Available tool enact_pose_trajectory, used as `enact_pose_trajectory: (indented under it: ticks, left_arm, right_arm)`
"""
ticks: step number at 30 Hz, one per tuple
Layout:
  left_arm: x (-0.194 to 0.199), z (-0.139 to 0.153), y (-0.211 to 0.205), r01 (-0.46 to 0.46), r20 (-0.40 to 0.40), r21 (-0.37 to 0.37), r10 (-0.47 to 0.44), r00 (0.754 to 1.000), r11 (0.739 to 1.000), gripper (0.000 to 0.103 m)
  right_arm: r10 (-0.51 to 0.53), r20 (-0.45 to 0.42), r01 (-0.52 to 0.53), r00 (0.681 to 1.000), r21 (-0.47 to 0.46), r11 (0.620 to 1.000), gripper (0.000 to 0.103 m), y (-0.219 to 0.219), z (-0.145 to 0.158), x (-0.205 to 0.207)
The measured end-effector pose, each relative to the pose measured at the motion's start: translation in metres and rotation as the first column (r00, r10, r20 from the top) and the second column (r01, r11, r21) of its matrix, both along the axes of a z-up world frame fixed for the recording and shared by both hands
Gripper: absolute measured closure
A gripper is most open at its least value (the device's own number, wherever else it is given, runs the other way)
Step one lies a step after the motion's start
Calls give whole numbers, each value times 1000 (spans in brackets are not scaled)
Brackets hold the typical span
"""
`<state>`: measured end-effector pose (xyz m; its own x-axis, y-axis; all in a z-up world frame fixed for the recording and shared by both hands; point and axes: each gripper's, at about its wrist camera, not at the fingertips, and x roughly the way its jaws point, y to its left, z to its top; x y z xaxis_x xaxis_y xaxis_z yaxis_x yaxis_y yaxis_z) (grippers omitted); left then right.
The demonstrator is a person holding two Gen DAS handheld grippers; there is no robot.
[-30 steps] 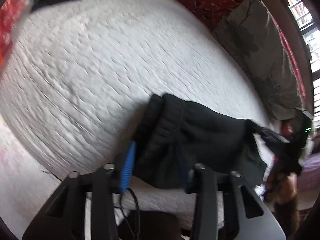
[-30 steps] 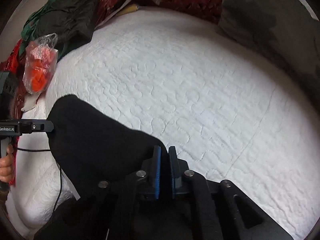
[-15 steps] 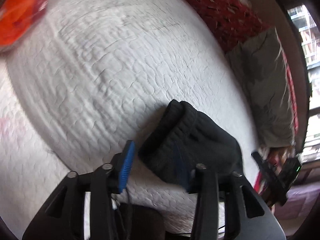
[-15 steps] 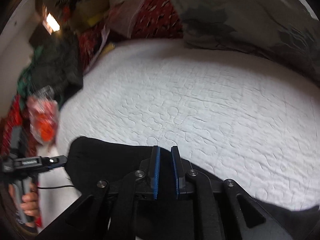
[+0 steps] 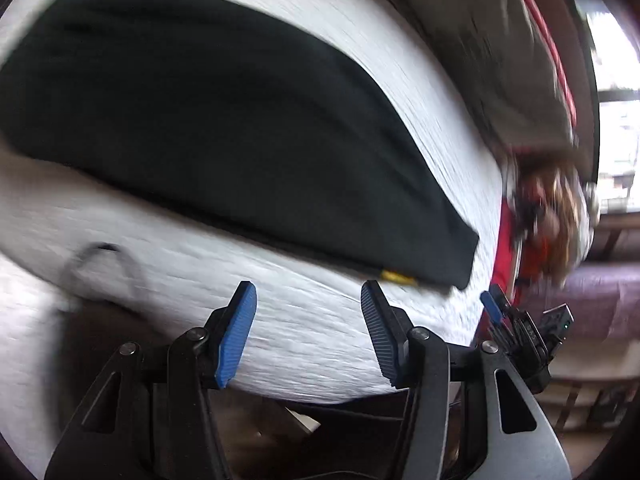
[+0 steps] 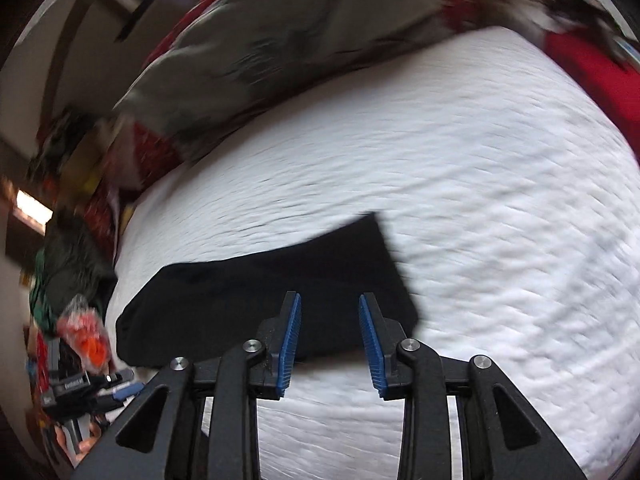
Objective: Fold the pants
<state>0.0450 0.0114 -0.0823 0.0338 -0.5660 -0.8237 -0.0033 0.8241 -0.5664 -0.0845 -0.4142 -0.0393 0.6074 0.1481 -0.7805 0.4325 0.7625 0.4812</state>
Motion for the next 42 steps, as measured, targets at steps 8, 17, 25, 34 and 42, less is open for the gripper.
enact_pose_trajectory:
  ticks: [8,17,25,34,42]
  left_arm:
    - [-7,1,-79,46,-24,25,-45,999,999,50]
    - [14,-23,-75,-44,-118,-6,43,992,999,50]
    - [21,-34,-85,-102,-177,42,108,978,994,59]
    - [5,-43,-79,-141,-253,38,146,956,989,95]
    - [-16,-32,-95,-132,-211,-4,128,969,991,89]
  right_arm:
    - [-50,25,46,998,122,991,61,-26,-24,-27]
    - [-32,25,27,999,187,982,61,-9,-36,3]
    - [-79,3,77,997,196,978,61,-16,-44,18]
    - [-28,49,21,998,141,990,94,-12,-29,26]
    - [-52,12,49,999,186,981,79,-17,-43,16]
